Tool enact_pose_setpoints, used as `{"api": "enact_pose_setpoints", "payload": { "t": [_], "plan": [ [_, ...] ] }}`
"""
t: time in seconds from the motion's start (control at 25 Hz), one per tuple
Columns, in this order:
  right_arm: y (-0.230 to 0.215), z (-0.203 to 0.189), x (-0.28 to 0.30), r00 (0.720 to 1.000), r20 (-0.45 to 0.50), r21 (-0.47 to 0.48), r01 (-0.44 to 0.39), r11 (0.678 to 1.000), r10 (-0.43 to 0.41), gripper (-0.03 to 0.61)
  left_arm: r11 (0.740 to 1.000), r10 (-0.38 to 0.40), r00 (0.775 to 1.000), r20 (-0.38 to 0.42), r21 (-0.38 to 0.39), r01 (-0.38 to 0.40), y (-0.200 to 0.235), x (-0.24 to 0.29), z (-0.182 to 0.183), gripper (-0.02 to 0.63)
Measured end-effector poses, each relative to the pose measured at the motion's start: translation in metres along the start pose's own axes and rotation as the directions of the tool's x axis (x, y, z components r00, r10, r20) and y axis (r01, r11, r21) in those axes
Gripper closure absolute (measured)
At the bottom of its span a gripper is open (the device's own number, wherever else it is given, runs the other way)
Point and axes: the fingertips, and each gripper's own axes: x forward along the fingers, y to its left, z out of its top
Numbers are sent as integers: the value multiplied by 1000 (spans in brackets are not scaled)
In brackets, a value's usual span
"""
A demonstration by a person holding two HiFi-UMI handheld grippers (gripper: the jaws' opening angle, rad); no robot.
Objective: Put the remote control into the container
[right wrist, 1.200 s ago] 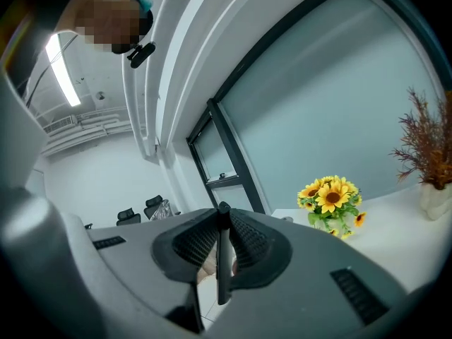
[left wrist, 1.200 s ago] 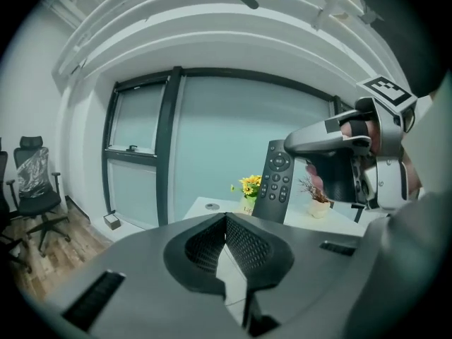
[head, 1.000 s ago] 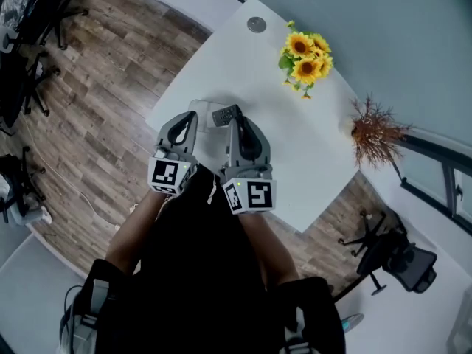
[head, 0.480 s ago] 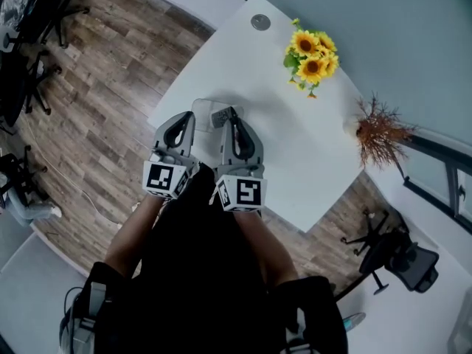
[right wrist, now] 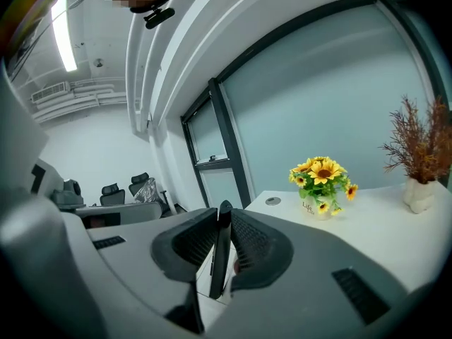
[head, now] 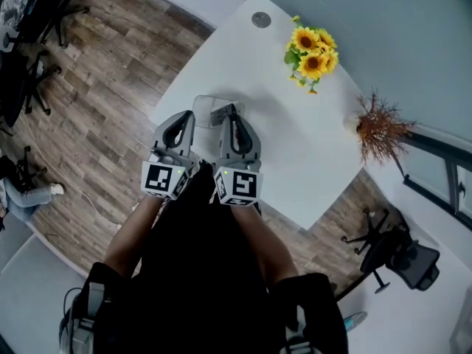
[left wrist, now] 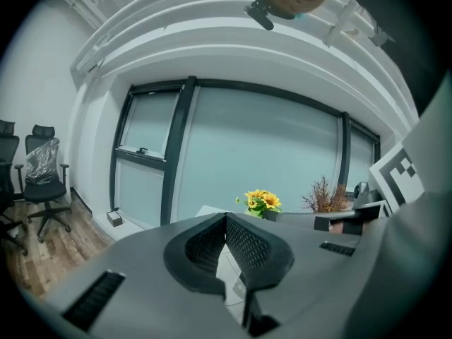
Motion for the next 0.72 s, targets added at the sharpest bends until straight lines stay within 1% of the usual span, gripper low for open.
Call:
{"api": "enact_pose_setpoints", "payload": {
  "t": [0.16,0.36,0.52,0.72],
  "plan": [
    [-2,-5,1,1000,-20,-2,8,1000,-8,522,1000,3,1000,-1,-8,-3,0,-2,-1,605],
    [-7,-5,0,1000,-16,5,14,1000,-14,515,1000,13,1000,8,-7,-13,2,-4,2,604],
    [-6,-3,-6,1000,-9,-1,4,1000,-4,505,1000,10,1000,16,-8,-10,1,-5,5,604],
    [-11,1,-14,1000,4,-3,8,1000,-8,506,1000,14,1000,23,-19,-14,-3,-7,5,604]
  ]
}}
